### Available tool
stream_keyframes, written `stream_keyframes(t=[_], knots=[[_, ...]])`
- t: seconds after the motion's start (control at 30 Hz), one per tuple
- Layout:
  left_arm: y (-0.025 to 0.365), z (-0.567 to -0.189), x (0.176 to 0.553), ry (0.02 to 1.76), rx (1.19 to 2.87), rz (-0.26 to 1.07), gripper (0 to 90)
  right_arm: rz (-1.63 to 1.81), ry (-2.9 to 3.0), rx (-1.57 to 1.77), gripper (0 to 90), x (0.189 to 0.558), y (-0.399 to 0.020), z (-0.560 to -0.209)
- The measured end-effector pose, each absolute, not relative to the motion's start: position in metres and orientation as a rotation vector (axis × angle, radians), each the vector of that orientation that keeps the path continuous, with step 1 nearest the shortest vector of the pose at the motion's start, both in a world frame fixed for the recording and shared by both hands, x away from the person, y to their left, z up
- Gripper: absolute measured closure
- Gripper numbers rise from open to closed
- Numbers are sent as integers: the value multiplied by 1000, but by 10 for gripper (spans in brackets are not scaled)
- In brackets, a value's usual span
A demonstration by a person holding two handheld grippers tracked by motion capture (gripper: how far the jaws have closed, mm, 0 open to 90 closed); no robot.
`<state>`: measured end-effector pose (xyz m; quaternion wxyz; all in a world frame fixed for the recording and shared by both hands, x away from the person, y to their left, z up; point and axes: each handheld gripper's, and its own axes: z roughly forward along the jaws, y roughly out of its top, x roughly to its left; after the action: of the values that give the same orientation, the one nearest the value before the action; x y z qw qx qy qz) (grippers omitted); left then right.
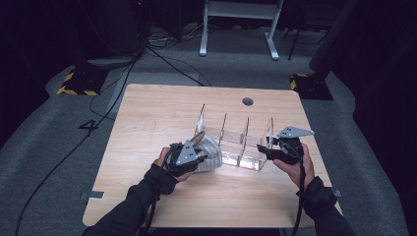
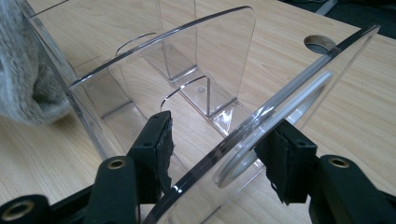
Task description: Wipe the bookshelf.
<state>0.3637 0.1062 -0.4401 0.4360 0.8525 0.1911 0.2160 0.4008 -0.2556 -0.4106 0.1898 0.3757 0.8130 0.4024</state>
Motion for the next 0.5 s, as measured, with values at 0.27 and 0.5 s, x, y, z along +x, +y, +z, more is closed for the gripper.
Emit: stream_keyframes(t=[0.27, 0.5], knots=[[127, -437, 364, 534, 2083, 547, 733, 1129, 2285, 1057, 466, 401, -255, -411], [110, -434, 367, 518, 2062, 524, 736, 1127, 2284, 1058, 470, 401, -255, -410]])
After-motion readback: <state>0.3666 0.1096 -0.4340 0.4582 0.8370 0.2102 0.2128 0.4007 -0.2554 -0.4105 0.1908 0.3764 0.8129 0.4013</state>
